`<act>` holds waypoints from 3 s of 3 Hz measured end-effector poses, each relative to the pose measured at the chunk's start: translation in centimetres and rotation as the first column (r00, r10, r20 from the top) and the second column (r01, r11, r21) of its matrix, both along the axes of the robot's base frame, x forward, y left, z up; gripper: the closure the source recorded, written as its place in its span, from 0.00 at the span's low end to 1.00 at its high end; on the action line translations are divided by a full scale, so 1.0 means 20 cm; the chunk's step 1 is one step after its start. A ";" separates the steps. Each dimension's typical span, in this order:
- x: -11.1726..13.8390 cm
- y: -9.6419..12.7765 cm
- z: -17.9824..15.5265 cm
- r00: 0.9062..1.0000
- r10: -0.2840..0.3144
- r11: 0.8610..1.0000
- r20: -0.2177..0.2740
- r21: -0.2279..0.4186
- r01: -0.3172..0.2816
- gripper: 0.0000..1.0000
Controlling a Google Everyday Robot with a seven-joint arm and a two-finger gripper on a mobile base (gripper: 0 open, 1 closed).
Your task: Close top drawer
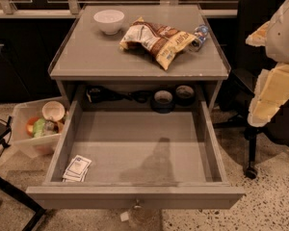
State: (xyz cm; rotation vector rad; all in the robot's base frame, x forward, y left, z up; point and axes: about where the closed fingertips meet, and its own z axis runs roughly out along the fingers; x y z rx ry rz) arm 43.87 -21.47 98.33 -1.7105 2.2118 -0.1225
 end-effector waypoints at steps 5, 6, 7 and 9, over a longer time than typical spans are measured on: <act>-0.42 0.24 -0.71 0.972 0.119 0.979 -0.205 0.186 -0.080 0.00; -0.56 0.32 -1.01 0.934 0.146 0.972 -0.326 0.221 -0.074 0.18; -0.65 0.37 -1.18 0.902 0.157 0.971 -0.402 0.232 -0.066 0.42; -0.62 0.40 -1.42 0.852 0.180 0.972 -0.491 0.221 -0.078 0.88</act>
Offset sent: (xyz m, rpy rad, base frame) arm -0.0177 0.0110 -0.0183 0.0408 0.0180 0.0456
